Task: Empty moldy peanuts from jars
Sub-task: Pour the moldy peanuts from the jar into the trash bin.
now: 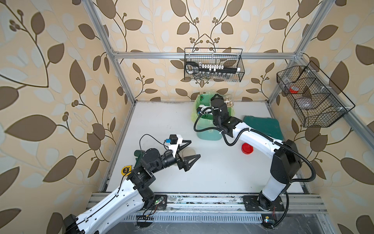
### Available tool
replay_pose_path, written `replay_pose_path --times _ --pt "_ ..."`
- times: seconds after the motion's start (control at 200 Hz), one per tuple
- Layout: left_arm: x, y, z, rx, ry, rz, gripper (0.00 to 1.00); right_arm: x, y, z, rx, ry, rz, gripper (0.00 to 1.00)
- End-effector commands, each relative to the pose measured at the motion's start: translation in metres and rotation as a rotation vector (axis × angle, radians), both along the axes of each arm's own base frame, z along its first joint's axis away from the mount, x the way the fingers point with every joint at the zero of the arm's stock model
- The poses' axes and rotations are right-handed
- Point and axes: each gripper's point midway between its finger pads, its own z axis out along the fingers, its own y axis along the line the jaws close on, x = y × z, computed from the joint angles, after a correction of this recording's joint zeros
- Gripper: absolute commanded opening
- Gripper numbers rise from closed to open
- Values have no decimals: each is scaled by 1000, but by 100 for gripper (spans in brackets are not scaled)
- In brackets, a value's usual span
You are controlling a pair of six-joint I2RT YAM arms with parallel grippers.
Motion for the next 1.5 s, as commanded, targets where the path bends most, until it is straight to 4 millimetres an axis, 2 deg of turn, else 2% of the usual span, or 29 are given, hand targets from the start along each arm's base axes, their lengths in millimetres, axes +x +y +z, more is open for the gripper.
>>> replay_pose_path --times 0.0,0.655,0.885,1.12,1.495 --pt "1 3 5 -8 -38 22 99 1 1 4 -90 -2 17 0" --pt "-2 5 8 -17 -48 18 99 3 4 26 -280 7 102 0" --pt "-2 5 8 -20 -48 17 99 5 0 42 -299 -11 128 0" --pt "-3 6 10 -25 -52 19 99 6 -6 46 -345 -4 144 0" --pt "-5 8 12 -32 -58 19 99 8 -3 56 -353 -4 161 0"
